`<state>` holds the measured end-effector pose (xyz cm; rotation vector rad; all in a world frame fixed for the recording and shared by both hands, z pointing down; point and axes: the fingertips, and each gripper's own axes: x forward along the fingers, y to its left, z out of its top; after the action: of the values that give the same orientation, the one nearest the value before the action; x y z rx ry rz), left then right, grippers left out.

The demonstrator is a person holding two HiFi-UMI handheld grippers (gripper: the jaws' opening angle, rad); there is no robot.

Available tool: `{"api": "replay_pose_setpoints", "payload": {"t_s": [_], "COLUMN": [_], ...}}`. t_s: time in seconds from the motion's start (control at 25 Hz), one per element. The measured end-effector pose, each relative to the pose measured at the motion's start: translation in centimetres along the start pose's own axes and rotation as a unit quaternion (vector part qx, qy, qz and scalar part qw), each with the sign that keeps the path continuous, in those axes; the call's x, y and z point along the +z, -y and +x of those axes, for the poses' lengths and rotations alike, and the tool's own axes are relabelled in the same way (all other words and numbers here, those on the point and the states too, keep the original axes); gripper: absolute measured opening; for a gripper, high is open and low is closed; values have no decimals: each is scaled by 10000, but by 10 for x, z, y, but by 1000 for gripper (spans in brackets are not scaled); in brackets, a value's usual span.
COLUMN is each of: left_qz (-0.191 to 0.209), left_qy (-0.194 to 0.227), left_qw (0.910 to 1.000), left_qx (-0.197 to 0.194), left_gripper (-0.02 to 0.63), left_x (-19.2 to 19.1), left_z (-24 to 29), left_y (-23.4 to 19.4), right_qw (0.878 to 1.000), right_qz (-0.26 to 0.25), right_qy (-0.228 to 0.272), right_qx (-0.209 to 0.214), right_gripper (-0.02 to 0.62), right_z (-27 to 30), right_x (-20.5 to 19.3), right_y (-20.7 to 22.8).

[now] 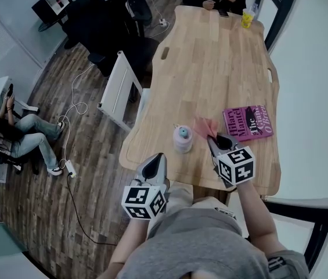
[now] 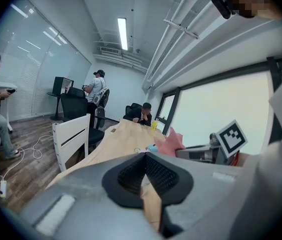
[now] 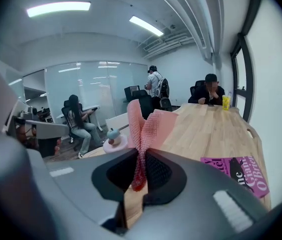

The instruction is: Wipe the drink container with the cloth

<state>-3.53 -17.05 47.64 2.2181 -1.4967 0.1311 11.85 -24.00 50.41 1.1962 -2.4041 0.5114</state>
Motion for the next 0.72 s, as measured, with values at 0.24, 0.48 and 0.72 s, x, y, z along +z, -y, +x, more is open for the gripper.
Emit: {"api": "replay_pose_setpoints", "payload": {"t_s": [0.24,0.48,0.72], "left_qz": [0,-13,-26], "left_qy": [56,44,51], "left_qw": [10000,10000,10000], "left_qx": [-10,7,40], "left_gripper": [3,3,3], "left_x": [3,0,0], "left_z": [-6,-8,-9], "left_y": [3,2,-1], "right_qw": [9997,9993,9989], "right_qz": [15,49,197], "right_qy": [112,59,-107], "right_qx": [196,355,418], "right_gripper": [25,25,25], "right_z": [-12,-9,0], "right_x": [7,1,-14], "right_y": [-18,-31,-33]}}
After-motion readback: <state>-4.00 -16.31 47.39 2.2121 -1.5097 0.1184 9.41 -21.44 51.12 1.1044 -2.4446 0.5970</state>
